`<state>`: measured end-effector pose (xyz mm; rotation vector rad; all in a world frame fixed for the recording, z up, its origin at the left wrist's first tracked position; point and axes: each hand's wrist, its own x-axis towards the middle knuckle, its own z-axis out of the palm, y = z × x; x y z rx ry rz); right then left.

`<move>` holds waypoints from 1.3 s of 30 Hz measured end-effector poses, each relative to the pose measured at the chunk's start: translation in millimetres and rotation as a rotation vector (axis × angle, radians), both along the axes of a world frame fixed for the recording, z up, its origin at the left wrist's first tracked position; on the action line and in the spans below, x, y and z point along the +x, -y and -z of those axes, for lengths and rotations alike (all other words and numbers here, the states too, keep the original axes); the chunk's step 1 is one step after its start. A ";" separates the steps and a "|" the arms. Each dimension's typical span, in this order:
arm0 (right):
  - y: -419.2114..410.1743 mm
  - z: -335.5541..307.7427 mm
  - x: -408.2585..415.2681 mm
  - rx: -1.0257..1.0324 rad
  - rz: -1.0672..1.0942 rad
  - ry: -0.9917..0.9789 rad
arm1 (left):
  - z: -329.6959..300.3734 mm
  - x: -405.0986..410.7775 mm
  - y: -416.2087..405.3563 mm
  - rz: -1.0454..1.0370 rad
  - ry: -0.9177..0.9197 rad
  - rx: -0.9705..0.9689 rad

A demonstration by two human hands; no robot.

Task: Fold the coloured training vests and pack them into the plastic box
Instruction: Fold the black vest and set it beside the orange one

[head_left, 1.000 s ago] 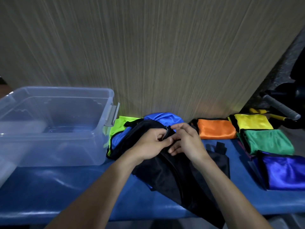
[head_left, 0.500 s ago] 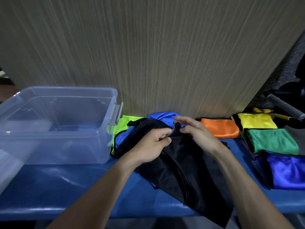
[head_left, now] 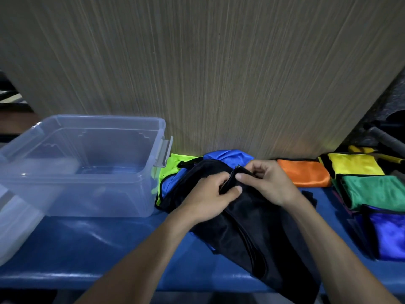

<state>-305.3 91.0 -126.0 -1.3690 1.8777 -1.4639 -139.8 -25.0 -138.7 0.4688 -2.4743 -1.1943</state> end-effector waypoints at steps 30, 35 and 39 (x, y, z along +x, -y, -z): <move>-112.0 29.6 -16.8 0.583 0.569 -0.074 | -5.2 -37.9 61.5 -0.510 0.157 -0.034; -102.7 35.2 -20.7 0.351 0.395 -0.569 | 7.1 -39.9 68.9 -0.395 -0.012 -0.126; -83.5 36.7 -14.8 0.411 0.337 -0.672 | 5.8 -39.5 66.1 -0.325 -0.116 -0.164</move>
